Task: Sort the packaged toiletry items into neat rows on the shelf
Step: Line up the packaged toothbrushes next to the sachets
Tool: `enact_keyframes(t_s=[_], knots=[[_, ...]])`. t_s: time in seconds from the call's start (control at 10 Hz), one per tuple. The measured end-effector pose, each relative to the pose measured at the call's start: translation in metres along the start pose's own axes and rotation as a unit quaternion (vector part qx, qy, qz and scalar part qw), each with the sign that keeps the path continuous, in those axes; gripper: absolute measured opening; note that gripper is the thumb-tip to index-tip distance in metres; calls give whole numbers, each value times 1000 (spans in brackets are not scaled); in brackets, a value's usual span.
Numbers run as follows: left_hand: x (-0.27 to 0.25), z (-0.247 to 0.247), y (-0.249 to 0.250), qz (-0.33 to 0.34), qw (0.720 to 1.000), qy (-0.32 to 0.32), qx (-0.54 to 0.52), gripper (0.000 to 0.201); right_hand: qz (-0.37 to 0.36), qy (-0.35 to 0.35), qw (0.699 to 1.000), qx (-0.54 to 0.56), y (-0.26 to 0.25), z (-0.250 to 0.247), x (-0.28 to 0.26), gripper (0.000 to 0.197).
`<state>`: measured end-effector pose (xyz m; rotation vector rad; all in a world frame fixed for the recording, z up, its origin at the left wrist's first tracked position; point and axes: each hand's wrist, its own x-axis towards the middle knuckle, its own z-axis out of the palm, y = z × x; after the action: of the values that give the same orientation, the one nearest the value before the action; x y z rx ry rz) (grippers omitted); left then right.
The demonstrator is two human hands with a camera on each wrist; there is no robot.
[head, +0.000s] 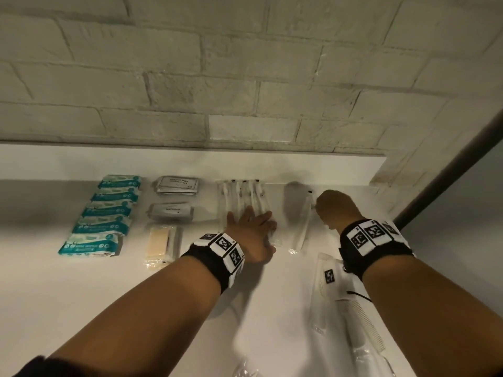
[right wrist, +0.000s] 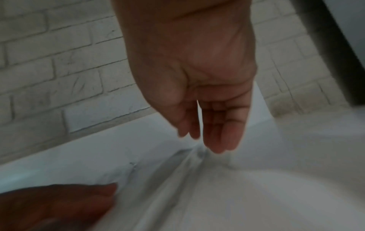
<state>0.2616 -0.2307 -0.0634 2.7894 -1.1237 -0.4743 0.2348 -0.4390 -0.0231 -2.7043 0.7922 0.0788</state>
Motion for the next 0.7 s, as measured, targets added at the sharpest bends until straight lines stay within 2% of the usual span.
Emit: enact_keyframes(t_s=[0.1, 0.2, 0.4, 0.5, 0.6, 0.7], knots=[[-1, 0, 0, -2, 1000, 1, -4, 67, 53, -77, 995, 35, -15, 7, -12, 28], [-1, -1, 1, -1, 1000, 0, -5, 67, 70, -85, 993, 32, -26, 21, -15, 44], [-3, -1, 0, -11, 999, 22, -22, 77, 5, -13, 995, 97, -53, 21, -18, 29], [0, 8, 2, 4, 997, 81, -2, 75, -19, 8, 991, 131, -60, 23, -14, 28], [0, 8, 0, -7, 994, 106, 3, 76, -38, -23, 991, 130, -66, 27, -17, 30], [1, 9, 3, -42, 994, 102, 21, 74, -36, -71, 993, 82, -68, 30, -19, 28]])
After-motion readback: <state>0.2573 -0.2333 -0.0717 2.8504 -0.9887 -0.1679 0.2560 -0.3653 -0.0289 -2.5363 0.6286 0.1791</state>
